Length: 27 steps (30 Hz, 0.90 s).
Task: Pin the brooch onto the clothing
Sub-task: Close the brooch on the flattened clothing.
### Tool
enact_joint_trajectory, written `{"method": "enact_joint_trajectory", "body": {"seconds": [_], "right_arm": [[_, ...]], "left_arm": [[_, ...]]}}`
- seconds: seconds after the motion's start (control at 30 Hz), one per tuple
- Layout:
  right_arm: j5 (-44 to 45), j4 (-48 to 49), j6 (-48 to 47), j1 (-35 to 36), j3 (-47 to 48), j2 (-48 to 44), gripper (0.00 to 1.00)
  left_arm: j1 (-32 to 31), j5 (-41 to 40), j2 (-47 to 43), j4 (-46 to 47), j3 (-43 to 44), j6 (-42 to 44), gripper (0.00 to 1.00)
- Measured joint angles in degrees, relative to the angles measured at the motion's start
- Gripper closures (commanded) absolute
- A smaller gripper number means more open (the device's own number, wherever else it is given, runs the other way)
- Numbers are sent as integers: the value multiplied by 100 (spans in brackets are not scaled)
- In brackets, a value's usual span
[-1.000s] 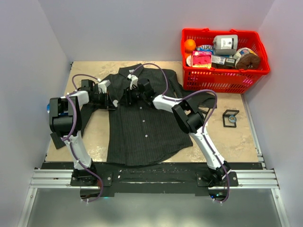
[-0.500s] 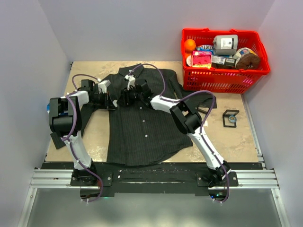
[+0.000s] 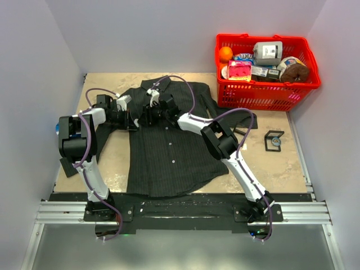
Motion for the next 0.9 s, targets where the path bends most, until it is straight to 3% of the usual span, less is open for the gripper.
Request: {"method": "enact_joint_trajectory", "body": {"seconds": [0.47,0.9], "right_arm": [[24,-81,-44,46,192,103,55],[-160,586,162,-22,-234,44,51]], "left_arm": [[-2,-46,0,-7,15,-28,100],[0,-92,0,-26,39,-28,100]]}}
